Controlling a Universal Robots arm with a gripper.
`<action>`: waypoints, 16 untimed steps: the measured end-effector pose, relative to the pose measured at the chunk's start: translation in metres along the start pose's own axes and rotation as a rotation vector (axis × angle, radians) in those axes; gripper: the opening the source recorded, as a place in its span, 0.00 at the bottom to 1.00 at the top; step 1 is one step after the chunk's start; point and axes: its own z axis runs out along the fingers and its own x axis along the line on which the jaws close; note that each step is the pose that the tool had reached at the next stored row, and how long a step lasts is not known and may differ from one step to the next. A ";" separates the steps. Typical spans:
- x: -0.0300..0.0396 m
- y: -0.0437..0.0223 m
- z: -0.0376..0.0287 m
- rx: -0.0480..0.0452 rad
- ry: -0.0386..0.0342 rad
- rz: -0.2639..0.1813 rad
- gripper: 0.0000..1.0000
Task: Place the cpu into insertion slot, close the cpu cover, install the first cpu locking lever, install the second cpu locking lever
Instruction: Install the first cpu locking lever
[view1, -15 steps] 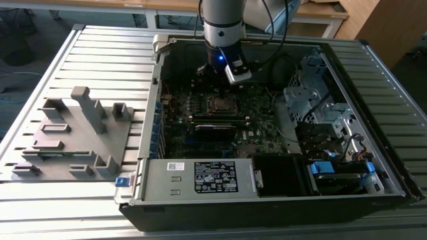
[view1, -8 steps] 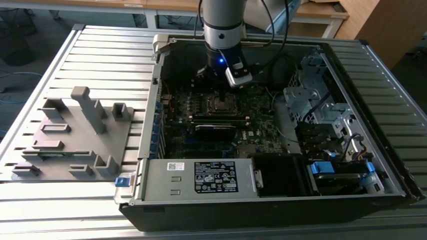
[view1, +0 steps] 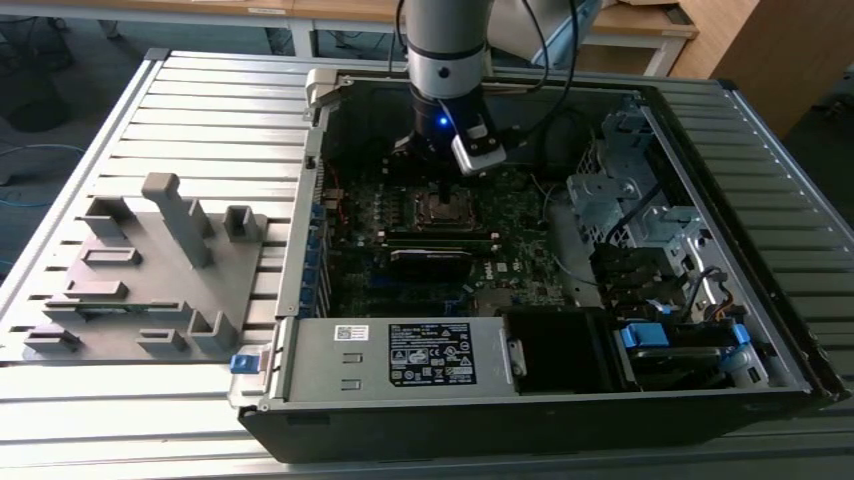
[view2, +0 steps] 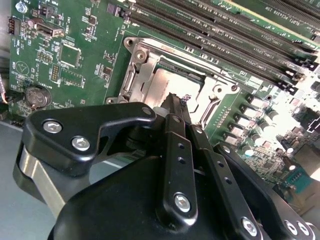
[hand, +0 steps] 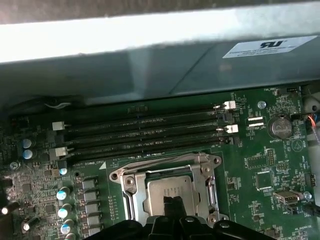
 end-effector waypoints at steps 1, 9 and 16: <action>-0.0001 0.0000 -0.0007 0.0000 0.0000 0.000 0.10; -0.0002 -0.0001 -0.0011 0.0082 -0.0013 -0.017 0.10; -0.0002 -0.0001 -0.0011 0.0156 -0.0023 -0.018 0.10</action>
